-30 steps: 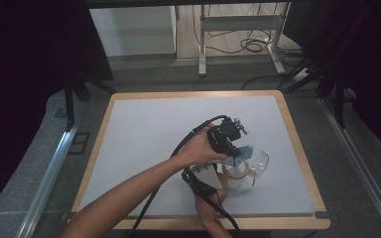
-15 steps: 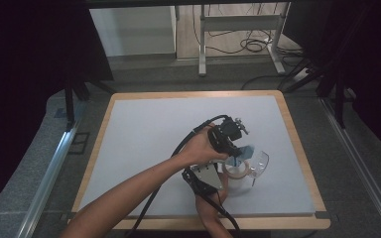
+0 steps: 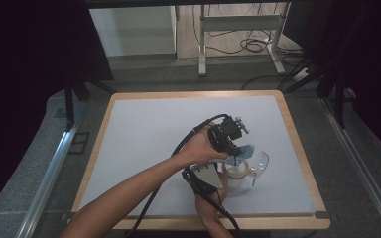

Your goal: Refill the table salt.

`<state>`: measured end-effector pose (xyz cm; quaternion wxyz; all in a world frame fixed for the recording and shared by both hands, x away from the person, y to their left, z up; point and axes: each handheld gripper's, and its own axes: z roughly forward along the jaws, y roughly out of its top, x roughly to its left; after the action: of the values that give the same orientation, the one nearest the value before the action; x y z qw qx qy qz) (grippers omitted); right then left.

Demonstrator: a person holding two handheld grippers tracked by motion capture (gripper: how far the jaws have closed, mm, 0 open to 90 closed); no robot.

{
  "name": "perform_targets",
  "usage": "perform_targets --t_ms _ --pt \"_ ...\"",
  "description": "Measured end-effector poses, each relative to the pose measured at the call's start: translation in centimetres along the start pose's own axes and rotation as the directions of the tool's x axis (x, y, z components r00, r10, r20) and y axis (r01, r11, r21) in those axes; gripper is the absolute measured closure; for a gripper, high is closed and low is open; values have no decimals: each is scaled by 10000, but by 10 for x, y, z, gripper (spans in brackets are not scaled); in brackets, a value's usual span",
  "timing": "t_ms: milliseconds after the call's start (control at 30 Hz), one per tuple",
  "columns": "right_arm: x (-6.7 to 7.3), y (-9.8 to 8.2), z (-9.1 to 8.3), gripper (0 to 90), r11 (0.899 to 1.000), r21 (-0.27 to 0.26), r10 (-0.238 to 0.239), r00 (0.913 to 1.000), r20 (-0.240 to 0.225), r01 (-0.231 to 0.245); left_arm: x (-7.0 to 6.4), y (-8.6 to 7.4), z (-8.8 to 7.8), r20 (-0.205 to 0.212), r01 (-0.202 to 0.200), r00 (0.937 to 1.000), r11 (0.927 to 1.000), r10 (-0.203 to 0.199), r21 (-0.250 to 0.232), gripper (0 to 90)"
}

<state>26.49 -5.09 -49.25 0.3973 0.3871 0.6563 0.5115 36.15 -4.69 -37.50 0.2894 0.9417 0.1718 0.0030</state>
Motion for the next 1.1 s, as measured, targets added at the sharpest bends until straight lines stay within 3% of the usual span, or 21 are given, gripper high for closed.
perform_targets --t_ms 1100 --pt "-3 -1 -1 454 9999 -98 123 9999 80 -122 1 3 7 119 -56 9999 9995 53 302 900"
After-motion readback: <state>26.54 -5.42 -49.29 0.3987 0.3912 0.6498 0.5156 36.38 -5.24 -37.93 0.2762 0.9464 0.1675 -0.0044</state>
